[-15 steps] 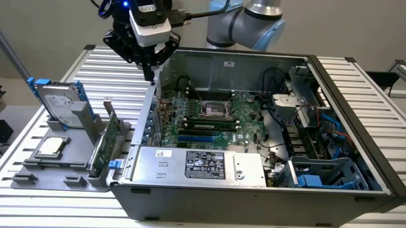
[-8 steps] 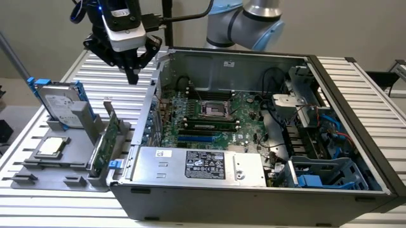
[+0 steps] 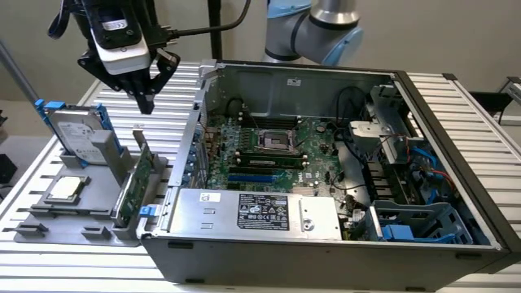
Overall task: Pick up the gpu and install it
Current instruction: 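Reach for the gpu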
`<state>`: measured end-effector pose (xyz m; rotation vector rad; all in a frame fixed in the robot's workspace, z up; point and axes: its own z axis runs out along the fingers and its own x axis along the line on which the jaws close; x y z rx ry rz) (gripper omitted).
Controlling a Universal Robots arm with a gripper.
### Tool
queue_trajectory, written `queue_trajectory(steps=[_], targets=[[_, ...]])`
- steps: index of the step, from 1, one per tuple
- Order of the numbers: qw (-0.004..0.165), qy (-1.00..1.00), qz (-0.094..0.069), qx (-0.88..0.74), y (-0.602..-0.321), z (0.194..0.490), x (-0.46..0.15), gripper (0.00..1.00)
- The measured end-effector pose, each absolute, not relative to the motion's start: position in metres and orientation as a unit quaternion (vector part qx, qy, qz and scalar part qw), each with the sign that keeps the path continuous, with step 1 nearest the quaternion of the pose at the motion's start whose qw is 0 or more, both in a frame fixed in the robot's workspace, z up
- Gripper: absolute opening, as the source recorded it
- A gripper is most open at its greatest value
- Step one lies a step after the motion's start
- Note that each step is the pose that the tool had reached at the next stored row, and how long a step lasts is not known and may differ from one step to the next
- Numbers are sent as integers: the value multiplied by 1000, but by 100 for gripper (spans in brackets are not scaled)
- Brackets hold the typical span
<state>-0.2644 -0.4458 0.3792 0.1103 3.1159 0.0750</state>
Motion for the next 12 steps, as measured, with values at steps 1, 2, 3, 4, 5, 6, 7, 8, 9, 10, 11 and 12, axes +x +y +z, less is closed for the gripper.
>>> queue_trajectory(steps=[1,2,3,4,5,6,7,8,9,10,11,12], targets=[[11,999,24,35,-447,379,-268,11],[11,999,24,35,-448,378,-272,11],[11,999,24,35,-449,377,-276,11],[11,999,24,35,-450,377,-280,11],[11,999,24,35,-452,376,-284,11],[11,999,24,35,-453,376,-288,11],[11,999,24,35,-454,375,-291,11],[11,999,24,35,-456,375,-295,11],[11,999,24,35,-457,374,-298,11],[11,999,24,35,-458,374,-302,11],[11,999,24,35,-460,374,-305,11],[11,999,24,35,-461,373,-309,11]])
